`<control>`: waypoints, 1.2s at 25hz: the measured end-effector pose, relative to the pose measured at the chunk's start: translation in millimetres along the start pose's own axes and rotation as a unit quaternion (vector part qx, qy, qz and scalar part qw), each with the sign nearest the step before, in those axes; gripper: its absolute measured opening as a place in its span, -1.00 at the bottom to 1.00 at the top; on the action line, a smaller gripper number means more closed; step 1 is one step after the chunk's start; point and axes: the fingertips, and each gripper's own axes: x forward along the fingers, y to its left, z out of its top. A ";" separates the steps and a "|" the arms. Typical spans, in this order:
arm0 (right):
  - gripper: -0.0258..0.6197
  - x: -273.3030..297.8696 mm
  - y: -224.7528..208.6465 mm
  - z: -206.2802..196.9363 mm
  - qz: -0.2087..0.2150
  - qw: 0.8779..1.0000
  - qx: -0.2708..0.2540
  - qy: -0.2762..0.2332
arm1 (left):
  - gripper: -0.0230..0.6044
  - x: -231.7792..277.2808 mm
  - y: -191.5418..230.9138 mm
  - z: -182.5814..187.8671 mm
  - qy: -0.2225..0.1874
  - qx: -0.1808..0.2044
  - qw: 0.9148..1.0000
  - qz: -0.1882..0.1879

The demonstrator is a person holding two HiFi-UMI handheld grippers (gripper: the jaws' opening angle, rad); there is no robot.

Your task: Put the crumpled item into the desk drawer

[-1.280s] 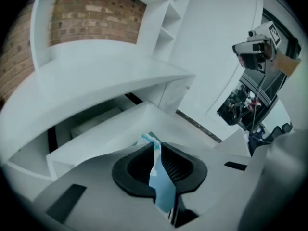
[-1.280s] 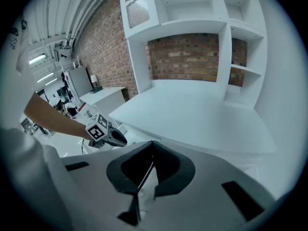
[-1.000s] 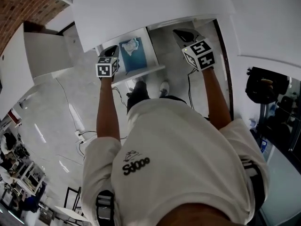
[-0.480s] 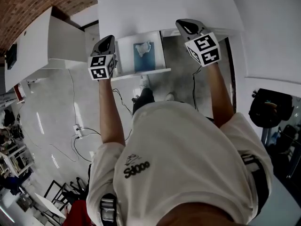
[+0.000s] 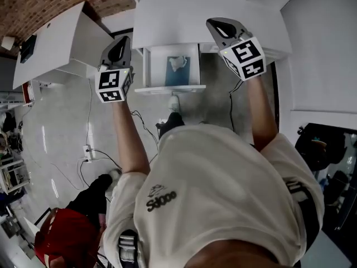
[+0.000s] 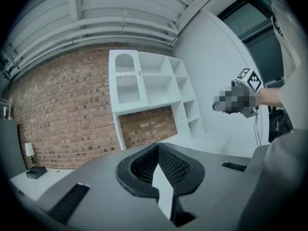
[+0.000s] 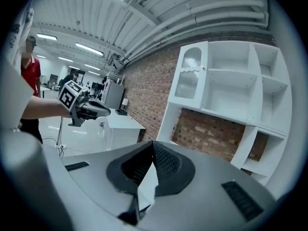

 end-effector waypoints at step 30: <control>-0.90 -56.5 31.2 72.4 -0.010 0.997 -0.049 -0.063 | -0.87 -86.1 -23.8 118.6 -0.096 0.061 0.993 0.018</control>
